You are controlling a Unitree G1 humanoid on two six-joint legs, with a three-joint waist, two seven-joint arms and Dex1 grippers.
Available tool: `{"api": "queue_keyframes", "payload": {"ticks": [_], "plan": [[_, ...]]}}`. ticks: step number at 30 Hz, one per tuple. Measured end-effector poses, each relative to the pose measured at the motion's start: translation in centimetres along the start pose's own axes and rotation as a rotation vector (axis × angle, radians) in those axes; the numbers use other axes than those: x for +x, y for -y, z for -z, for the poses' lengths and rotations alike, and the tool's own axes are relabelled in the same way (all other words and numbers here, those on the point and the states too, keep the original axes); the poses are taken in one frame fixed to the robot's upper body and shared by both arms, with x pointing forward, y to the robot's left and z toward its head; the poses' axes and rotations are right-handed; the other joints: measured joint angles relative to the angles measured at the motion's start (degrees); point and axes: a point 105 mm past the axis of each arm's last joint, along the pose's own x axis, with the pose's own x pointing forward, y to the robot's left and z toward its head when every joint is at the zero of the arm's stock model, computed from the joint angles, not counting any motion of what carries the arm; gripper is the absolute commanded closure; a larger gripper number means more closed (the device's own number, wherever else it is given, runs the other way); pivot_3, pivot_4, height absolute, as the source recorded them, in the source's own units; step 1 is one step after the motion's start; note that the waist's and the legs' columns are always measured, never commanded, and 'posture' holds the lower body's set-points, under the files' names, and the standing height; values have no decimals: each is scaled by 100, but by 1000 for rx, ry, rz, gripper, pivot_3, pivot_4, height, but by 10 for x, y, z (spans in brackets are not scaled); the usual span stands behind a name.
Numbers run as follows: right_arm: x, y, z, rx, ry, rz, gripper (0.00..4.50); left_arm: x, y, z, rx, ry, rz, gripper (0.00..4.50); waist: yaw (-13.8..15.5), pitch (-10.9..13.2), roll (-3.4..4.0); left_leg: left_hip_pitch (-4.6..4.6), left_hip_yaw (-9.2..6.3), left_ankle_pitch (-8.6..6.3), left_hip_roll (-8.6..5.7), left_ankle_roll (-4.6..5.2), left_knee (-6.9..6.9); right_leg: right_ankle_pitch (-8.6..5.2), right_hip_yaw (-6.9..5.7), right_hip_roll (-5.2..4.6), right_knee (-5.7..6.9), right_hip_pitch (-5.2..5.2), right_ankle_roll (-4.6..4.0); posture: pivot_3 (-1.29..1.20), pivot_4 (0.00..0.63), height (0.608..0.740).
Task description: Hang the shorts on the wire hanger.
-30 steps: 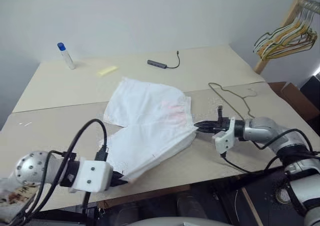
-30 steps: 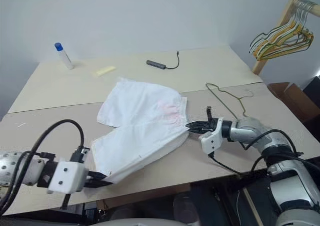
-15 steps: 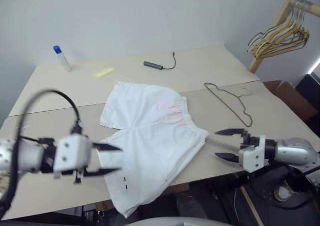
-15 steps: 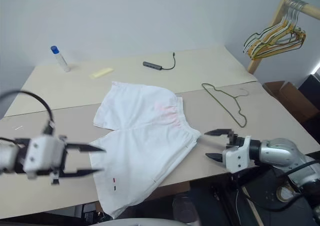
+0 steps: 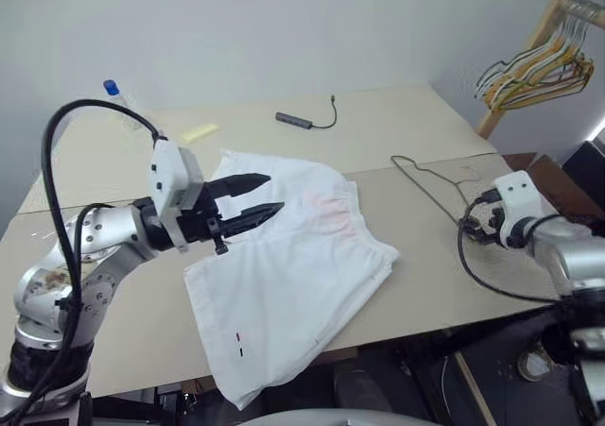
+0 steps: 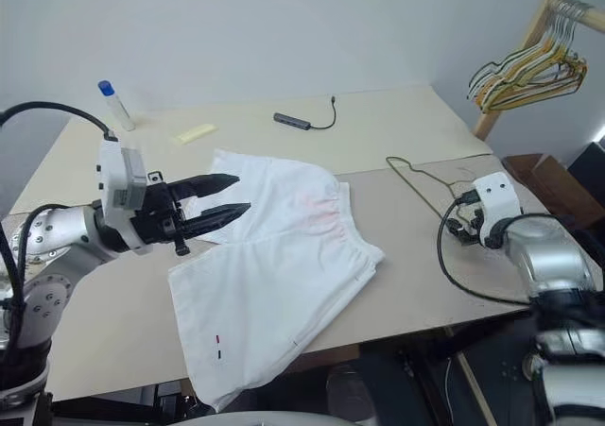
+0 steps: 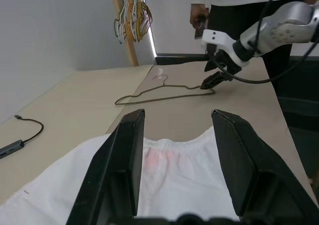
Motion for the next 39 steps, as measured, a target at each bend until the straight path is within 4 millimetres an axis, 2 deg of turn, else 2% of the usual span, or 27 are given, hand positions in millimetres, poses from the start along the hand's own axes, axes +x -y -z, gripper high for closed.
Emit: {"api": "queue_keyframes", "payload": {"ticks": [4, 7, 10, 14, 20, 21, 24, 30, 33, 34, 37, 39], "plan": [[11, 7, 2, 31, -64, 17, 140, 1, 1, 2, 1, -10, 6, 2193, -42, 0, 0, -3, 12, 0, 0, 0, 0, -1, -2, 1, -4, 0, 1, -120, 0, 740], [15, 5, 6, 90, -123, -15, 140, 1, 3, 3, -1, -13, 11, 2193, -55, 0, 0, -3, 15, 0, 0, 0, 0, 1, 1, -1, -5, 0, 3, -114, 0, 740], [18, 5, 14, 213, -193, -34, 670, 0, 6, 7, -14, -22, 13, 2193, -69, 0, 0, -2, 15, 0, 1, 0, 0, 2, 1, 0, -3, 0, 3, -111, 0, 740], [17, 6, 22, 310, -249, -40, 2028, -1, 8, 8, -13, -23, 18, 2193, -58, 0, 0, -2, 15, 0, 0, 0, 0, 1, 0, 0, -5, 1, 3, -111, 0, 740], [14, 7, 23, 352, -267, -44, 4235, -1, 8, 9, -6, -29, 13, 2193, -62, 0, 0, -2, 15, 0, 1, 0, 0, 1, 0, 2, -5, 1, 5, -122, 0, 740], [13, 7, 24, 358, -271, -45, 4493, -1, 8, 9, -5, -30, 11, 2193, -66, 0, 0, -2, 15, 0, 1, 0, 0, 1, 0, 3, -5, 1, 5, -126, 0, 740], [10, 6, 27, 343, -272, -42, 4493, 1, 10, 10, -6, -27, 15, 2193, -62, 0, 0, -2, 13, 0, 3, 0, 0, 0, -1, 5, -5, 2, 6, -137, 0, 740], [0, 5, 34, 121, -211, -8, 4493, 3, 10, 10, -2, -27, 30, 2193, -21, 0, 1, -6, 13, 0, 2, -1, 1, -14, -4, 3, -7, 2, 29, -131, 0, 740], [-7, 3, 14, 48, -89, -17, 4493, 2, 9, 11, 0, -32, 26, 2193, -56, 11, 17, -6, 24, 0, 2, -1, 1, -19, 8, 1, -7, -1, 46, -127, 0, 740], [-8, 5, 6, 45, -54, -12, 4033, 2, 9, 11, 0, -32, 27, 2193, -80, 11, 18, -7, 27, 0, 3, 0, 1, -20, 12, 3, -7, -1, 49, -117, 0, 740], [-7, 14, -16, 58, 18, 37, 3170, 1, 11, 12, -3, -34, 25, 2193, -109, 11, 17, -3, 25, 0, 6, 0, 1, -18, 11, 9, -7, 1, 47, -103, 0, 740], [-3, 16, -20, 71, 25, 57, 3170, 1, 12, 12, -3, -34, 24, 2193, -103, 11, 16, -1, 23, 0, 7, 0, 1, -15, 9, 11, -8, 1, 42, -89, 0, 740]]}}
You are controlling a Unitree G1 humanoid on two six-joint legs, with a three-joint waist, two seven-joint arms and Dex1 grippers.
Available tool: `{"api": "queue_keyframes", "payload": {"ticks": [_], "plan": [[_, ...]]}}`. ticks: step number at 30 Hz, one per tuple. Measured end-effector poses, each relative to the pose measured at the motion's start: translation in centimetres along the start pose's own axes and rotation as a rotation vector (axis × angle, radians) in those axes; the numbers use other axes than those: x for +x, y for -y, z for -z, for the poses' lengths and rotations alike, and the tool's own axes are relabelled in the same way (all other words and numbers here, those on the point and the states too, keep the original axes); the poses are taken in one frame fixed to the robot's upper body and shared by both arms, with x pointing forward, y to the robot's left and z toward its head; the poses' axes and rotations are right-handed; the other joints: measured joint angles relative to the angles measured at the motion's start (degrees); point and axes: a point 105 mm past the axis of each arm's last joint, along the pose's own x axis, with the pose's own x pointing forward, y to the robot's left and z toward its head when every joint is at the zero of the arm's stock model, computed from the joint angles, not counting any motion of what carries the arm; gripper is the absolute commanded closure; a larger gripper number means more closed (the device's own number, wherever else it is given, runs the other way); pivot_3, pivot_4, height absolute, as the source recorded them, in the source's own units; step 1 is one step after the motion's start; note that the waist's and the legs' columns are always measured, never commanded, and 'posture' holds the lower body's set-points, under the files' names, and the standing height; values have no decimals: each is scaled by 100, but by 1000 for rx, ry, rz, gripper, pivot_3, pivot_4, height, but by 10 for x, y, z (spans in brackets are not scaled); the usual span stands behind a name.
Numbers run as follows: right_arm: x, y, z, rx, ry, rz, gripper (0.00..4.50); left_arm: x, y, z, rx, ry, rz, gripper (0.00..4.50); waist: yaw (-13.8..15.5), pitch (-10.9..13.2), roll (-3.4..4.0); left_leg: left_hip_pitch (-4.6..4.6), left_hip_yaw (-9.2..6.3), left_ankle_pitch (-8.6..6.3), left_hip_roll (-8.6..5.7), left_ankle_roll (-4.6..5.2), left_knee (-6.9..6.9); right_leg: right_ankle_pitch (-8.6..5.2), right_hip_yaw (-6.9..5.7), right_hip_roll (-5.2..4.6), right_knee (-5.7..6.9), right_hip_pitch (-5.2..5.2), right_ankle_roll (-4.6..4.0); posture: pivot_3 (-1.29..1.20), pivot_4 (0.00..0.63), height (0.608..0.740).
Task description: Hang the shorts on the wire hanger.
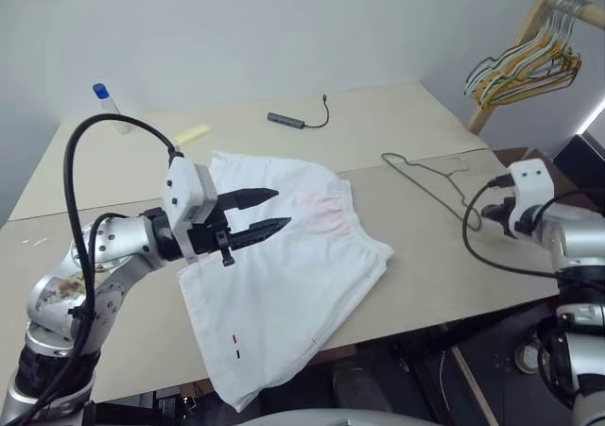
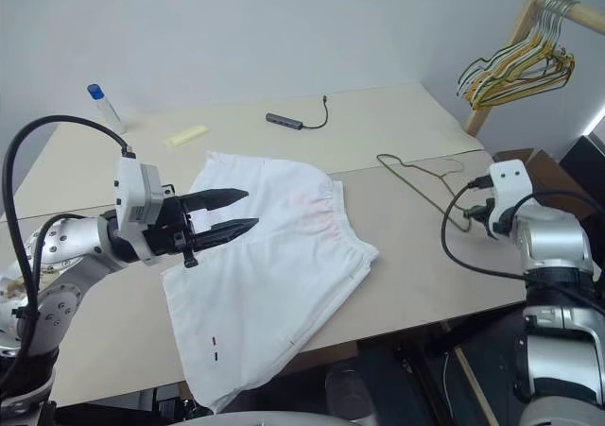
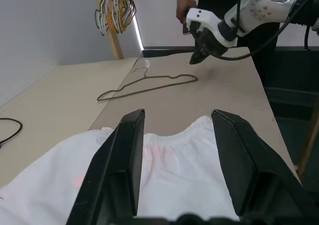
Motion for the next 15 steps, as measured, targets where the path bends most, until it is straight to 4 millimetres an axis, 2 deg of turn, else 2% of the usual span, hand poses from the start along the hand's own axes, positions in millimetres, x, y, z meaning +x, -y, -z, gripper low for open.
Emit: {"api": "queue_keyframes", "payload": {"ticks": [2, 5, 7, 12, 15], "plan": [[10, -1, 7, 24, -23, 20, 3170, -1, 1, 0, 3, 0, -11, 2193, 31, 0, 0, -2, -1, 0, -1, 0, 0, 19, 0, -1, -4, -1, -32, -86, 0, 740], [21, -5, 27, 64, -91, 15, 3845, -6, -2, 0, 2, -3, -45, 2193, 71, 4, 2, -7, 0, -1, -6, 1, 0, 20, -1, -10, -9, -2, -32, -73, 0, 740], [26, -8, 31, 81, -109, 14, 4477, -7, -1, -1, 6, -1, -51, 2193, 90, 4, 2, -7, 2, 0, -8, 0, 0, 21, 0, -13, -10, -2, -29, -71, 0, 740], [30, -5, 20, 93, -87, 45, 4477, -6, 1, -3, 10, 5, -43, 2193, 89, 4, 2, -4, 0, 0, -7, 0, 0, 22, -1, -9, -9, -2, -29, -74, 0, 740], [32, -4, 22, 106, -102, 58, 4477, -6, 1, -3, 8, 8, -45, 2193, 88, 4, 2, -5, 1, 0, -7, 0, 0, 22, 0, -9, -9, -2, -28, -74, 0, 740]]}}
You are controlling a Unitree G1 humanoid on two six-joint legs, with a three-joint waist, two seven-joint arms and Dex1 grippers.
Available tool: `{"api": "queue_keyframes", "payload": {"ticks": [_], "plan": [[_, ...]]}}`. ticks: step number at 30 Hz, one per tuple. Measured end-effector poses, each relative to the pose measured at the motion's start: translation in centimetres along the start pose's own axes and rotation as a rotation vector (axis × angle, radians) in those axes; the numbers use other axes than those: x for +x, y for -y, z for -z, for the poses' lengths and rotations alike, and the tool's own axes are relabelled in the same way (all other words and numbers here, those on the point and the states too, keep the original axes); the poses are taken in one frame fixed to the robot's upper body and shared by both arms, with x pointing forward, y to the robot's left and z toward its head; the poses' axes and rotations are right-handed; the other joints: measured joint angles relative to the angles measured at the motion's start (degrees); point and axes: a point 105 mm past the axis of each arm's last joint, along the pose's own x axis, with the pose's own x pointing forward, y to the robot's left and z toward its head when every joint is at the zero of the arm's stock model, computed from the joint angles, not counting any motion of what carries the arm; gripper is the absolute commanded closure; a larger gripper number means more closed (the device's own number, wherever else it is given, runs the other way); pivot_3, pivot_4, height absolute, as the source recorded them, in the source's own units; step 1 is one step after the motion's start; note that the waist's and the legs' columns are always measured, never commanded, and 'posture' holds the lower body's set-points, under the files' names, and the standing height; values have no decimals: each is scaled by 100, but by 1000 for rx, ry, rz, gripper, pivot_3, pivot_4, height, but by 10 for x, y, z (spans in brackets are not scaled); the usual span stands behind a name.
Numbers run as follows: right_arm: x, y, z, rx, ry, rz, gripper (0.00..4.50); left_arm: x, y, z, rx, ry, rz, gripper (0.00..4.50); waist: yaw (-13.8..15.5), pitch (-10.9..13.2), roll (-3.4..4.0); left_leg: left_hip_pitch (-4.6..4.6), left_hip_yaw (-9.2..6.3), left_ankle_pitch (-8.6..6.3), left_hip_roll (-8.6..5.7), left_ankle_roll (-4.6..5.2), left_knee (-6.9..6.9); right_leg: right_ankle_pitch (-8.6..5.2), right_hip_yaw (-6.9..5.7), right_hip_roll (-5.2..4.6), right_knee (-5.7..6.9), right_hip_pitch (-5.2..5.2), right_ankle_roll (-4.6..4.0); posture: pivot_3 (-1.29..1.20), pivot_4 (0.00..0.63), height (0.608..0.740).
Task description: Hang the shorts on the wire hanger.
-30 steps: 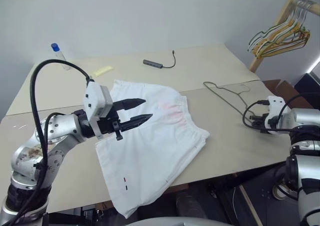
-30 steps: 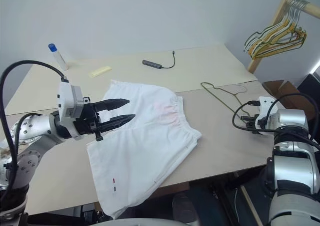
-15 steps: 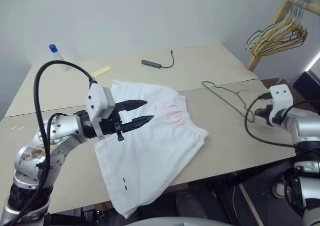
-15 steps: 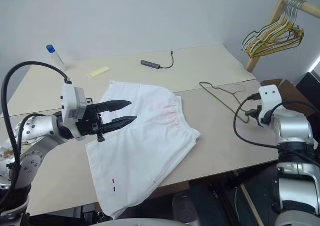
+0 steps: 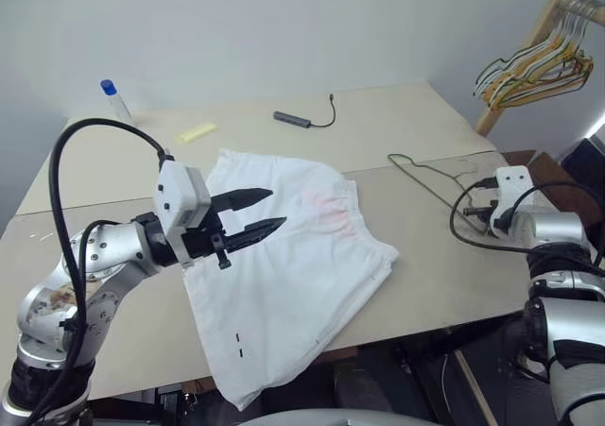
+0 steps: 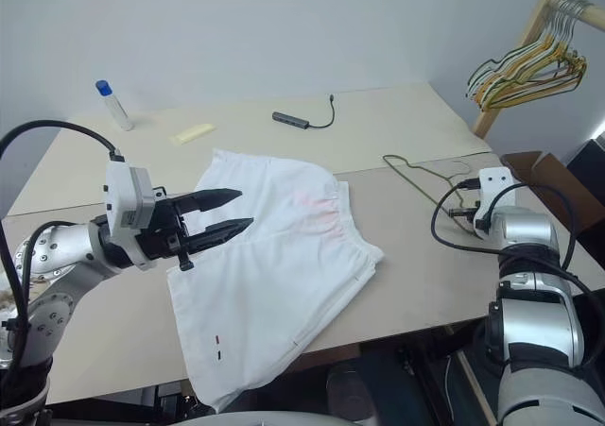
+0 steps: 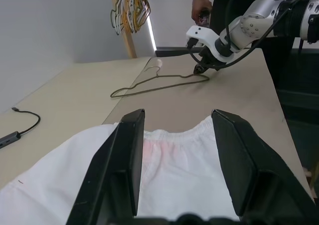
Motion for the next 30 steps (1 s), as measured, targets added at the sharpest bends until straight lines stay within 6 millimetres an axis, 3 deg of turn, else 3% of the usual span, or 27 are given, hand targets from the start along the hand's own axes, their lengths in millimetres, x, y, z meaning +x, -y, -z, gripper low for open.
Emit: {"api": "queue_keyframes", "payload": {"ticks": [4, 17, 22, 25, 28, 30], "plan": [[3, -4, 12, 7, -60, -36, 4477, 0, 0, 0, 0, 0, -6, 2193, -3, 0, 0, 1, 0, 0, 0, 0, 0, 0, 1, 0, 0, 0, 0, -81, 0, 740], [-9, -14, 13, -38, -195, -181, 4477, 3, 2, 0, 11, -1, -9, 2193, -22, 0, 0, 2, -2, 0, 1, 0, 0, 0, -1, 2, 0, 1, 0, -79, 12, 740], [-49, -10, 45, -193, -333, -322, 4477, 2, 5, 1, 7, -3, -8, 2193, 165, 3, 3, -13, -18, -3, 3, 2, -1, -11, -20, 1, -10, -3, 18, -94, 16, 740], [-83, -24, 71, -298, -403, -436, 4477, 1, 5, 1, 7, -3, -10, 2193, 261, 6, 1, -9, -15, -6, 8, -3, -1, -32, -20, 4, -13, -5, 48, -117, 18, 740], [-97, -34, 81, -373, -387, -478, 4477, 3, 6, 1, 6, 3, -3, 2193, 277, 10, -7, -3, -5, -6, 8, -4, -1, -33, -16, 5, -15, -2, 49, -141, 16, 740], [-94, -33, 77, -363, -327, -439, 4056, 6, 6, 1, 0, 8, 10, 2193, 251, 14, -14, 0, 10, -5, 7, -5, 0, -29, -2, 5, -16, -3, 51, -141, 16, 740]]}}
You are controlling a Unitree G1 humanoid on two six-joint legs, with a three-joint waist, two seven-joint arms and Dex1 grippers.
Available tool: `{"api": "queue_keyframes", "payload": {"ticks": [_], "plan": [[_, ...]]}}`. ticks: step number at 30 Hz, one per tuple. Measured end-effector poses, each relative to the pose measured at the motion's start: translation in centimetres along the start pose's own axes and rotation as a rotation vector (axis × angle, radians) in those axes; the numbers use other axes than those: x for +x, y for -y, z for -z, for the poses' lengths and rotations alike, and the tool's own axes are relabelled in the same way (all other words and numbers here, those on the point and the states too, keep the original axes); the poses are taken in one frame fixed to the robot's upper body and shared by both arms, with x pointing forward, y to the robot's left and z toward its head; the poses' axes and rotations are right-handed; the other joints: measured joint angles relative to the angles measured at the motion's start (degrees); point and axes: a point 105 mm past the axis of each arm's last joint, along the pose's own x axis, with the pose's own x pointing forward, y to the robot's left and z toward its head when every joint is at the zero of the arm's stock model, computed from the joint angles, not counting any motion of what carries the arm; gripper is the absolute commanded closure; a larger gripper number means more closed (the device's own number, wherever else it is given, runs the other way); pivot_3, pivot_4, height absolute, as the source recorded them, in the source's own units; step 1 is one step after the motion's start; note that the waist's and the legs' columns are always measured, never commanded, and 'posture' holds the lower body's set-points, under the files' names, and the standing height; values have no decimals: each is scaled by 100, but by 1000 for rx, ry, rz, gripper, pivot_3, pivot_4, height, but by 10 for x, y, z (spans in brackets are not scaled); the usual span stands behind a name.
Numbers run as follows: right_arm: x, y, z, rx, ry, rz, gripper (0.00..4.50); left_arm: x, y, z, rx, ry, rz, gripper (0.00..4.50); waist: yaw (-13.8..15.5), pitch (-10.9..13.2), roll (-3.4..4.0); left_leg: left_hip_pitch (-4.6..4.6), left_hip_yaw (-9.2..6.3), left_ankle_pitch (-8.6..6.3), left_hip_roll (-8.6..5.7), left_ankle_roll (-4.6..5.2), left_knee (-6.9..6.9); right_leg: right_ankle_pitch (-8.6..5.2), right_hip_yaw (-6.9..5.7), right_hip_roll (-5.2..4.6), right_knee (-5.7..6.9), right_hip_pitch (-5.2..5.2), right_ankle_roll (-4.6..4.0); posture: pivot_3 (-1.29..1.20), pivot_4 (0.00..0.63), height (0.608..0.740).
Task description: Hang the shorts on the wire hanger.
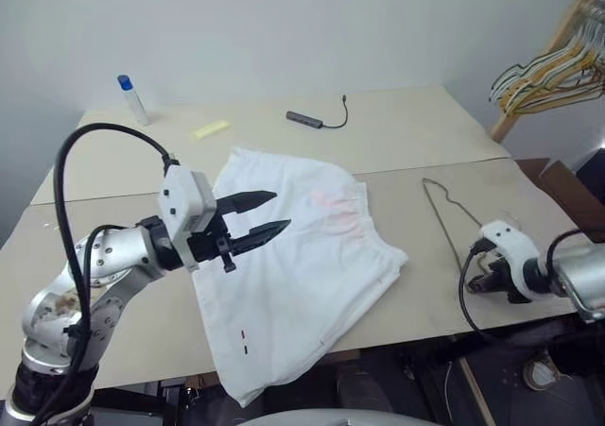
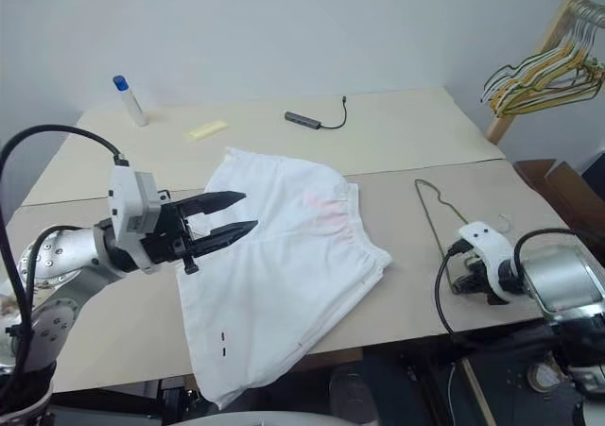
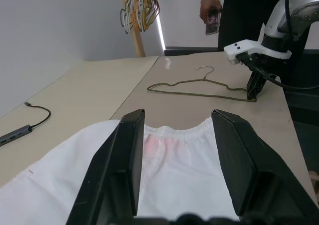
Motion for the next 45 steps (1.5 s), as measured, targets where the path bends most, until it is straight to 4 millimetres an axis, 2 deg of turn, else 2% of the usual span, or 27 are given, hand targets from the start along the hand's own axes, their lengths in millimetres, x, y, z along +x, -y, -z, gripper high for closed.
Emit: {"api": "queue_keyframes", "payload": {"ticks": [2, 6, 12, 15, 21, 30, 33, 38, 45], "plan": [[-1, 6, -6, 21, 51, 42, 3536, 3, 1, -2, 3, 6, 16, 2193, -17, 1, 1, 0, 6, 1, -1, 0, 0, 4, 3, 0, -4, -1, 1, -149, 21, 740], [-15, 18, -15, 64, 124, 97, 2089, 3, 1, -2, 5, 8, 27, 2193, -18, 10, 6, -27, 5, -1, 2, 3, -2, 7, 2, 2, -21, -21, -4, -150, 31, 740], [-28, 10, -26, 75, 188, 55, 58, 3, 2, -2, 2, 7, 33, 2193, 1, 39, -1, -64, 4, -1, 2, 3, -2, 33, 1, 0, -35, -46, -22, -147, 56, 740], [-25, 12, -23, 80, 171, 79, 21, 3, 3, -1, -13, 5, 38, 2193, 25, 75, -11, -64, 5, -1, 2, 4, -2, 32, 1, 1, -37, -47, -19, -141, 60, 740], [-4, 33, -4, 185, 106, 171, 21, 0, 6, 0, -32, -3, 37, 2193, 31, 135, -21, -81, 6, 0, 1, 4, -1, 46, 3, -1, -37, -61, -38, -124, 65, 740], [0, 38, -3, 243, 107, 160, 21, -3, 7, -3, -29, -10, 34, 2193, 36, 140, -23, -78, 5, 0, 3, 4, -1, 49, 2, 2, -38, -57, -38, -117, 56, 740], [3, 42, -1, 311, 106, 141, 620, -3, 7, -3, -29, -12, 34, 2193, 24, 141, -37, -72, 5, 0, 6, 4, 0, 54, 2, 6, -42, -49, -37, -112, 54, 740], [5, 51, 7, 386, 84, 153, 2270, -3, 7, -3, -28, -15, 35, 2193, 44, 120, -78, -70, 1, 1, 8, 4, 2, 56, -3, 8, -46, -44, -37, -106, 55, 740], [5, 51, 7, 283, 55, 205, 4396, -5, 8, -3, -27, -20, 39, 2193, 57, 115, -91, -72, -1, 0, 10, 4, 2, 56, -6, 8, -48, -45, -36, -111, 58, 740]]}}
